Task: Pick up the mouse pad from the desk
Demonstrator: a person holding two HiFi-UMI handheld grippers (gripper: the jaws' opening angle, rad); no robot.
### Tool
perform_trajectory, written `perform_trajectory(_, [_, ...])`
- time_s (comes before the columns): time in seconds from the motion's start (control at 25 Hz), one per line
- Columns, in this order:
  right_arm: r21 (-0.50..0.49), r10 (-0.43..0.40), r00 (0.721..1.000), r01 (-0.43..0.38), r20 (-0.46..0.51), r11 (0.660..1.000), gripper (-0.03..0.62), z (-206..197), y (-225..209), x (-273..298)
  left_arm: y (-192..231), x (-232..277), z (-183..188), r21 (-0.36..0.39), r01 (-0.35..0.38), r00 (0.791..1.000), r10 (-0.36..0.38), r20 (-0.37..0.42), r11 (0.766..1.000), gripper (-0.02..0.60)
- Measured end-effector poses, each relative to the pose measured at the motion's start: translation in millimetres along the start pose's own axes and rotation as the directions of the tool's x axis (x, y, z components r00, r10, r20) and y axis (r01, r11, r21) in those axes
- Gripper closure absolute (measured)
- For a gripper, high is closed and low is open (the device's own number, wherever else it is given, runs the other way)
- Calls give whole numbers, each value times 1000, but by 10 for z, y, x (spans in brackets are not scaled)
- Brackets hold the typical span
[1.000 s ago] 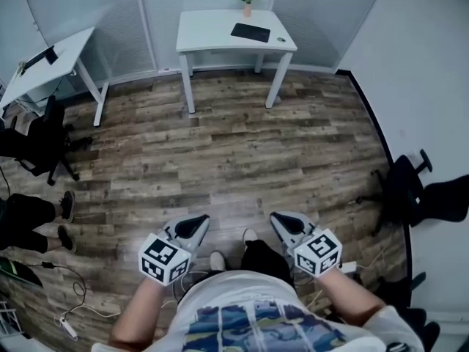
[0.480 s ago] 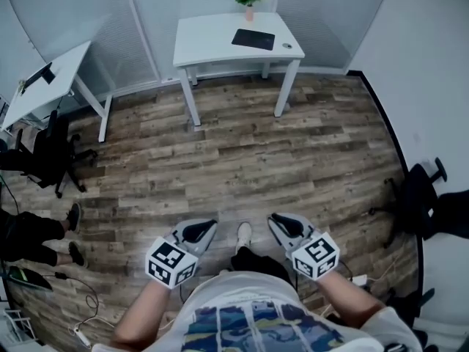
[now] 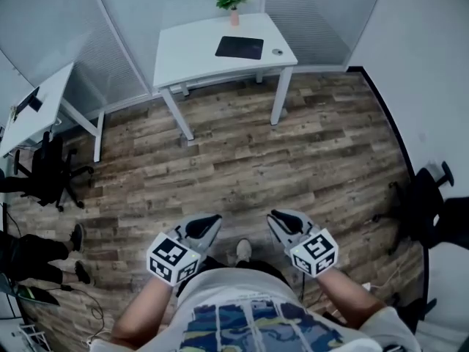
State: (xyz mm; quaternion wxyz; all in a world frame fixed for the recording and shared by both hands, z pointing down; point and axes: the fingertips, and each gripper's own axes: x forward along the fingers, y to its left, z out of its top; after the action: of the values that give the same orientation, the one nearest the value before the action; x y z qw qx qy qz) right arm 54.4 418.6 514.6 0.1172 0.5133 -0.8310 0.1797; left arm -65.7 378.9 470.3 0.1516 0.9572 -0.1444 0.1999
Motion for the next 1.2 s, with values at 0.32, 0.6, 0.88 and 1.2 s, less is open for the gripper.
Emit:
perform_trajectory(0.32, [15, -44, 999, 44, 4, 999, 545, 254, -643, 367, 591, 461, 378, 3, 14, 1000, -14, 2, 1000, 578])
perform_trajectory(0.6, [20, -114, 994, 114, -1, 993, 543, 571, -1143, 924, 1331, 849, 675, 14, 83, 996, -83, 13, 996, 578])
perform_trajectory(0.88, [4, -168, 986, 168, -6, 986, 542, 1133, -1616, 1605, 2124, 1133, 1191, 35, 147, 988, -149, 34, 988, 578])
perform_trajectory(1.2, [-5, -190, 981, 190, -33, 982, 537, 1735, -2087, 2658, 3236, 1229, 1489, 34, 162, 987, -162, 8, 986, 578])
